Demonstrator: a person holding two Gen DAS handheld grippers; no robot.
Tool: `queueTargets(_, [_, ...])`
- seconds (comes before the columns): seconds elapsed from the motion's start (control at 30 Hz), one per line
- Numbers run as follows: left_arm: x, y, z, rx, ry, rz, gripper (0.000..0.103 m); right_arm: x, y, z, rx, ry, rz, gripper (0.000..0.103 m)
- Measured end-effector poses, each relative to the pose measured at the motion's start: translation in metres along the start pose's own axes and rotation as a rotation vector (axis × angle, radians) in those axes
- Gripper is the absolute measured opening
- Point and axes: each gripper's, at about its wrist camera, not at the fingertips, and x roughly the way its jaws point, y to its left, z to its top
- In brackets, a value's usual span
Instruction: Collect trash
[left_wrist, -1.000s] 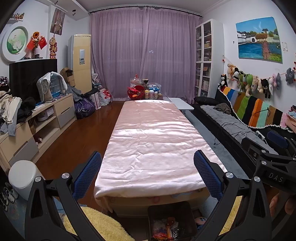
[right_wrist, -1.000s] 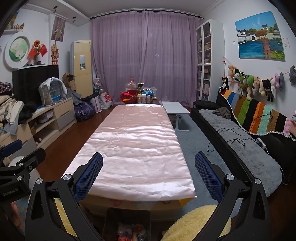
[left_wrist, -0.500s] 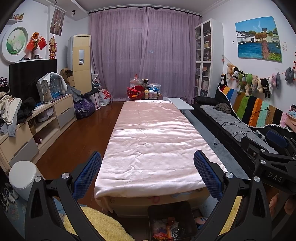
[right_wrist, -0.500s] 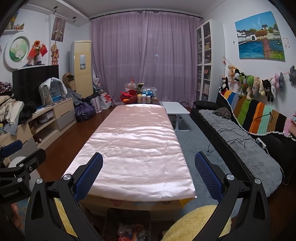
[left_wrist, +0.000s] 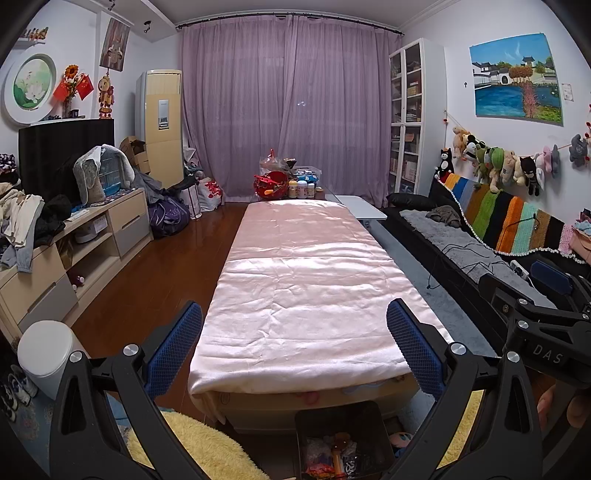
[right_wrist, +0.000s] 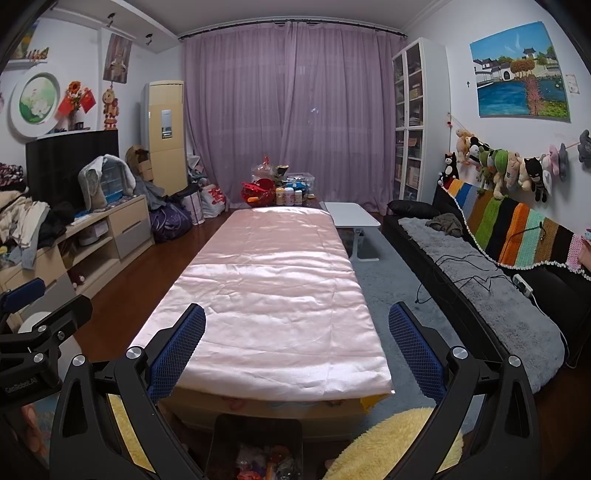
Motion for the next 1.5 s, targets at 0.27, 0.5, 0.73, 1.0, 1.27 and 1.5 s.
queueTargets(0.27, [-0.0001,-0.0003,-0.0002,0.001,-0.001,0.001,0.095,-0.0002,0.0003,-0.0002,0.0,0.0,0.0,0.1])
queueTargets(0.5, [0.0,-0.0003,-0.0005,0.001,0.0,0.001,0.095,0.0003,0.0021,0.0002,-0.001,0.002,0.004,0.1])
queueTargets(0.73, [-0.0001,-0.0004,-0.0007,0.0,-0.001,0.001,0.095,0.0013,0.004,-0.0002,-0.002,0.005,0.007,0.1])
queueTargets(1.0, [-0.0021,-0.0007,0.0015,0.003,-0.004,-0.002,0.095,0.0023,0.0047,-0.0003,-0.002,0.005,0.009,0.1])
queueTargets(1.27, [-0.0032,-0.0005,0.0023,0.004,-0.005,-0.002,0.095,0.002,0.0048,-0.0003,-0.003,0.005,0.009,0.1])
queueTargets(1.5, [-0.0035,-0.0013,0.0054,0.003,-0.004,0.018,0.095,0.0039,0.0058,-0.0015,-0.005,0.01,0.005,0.1])
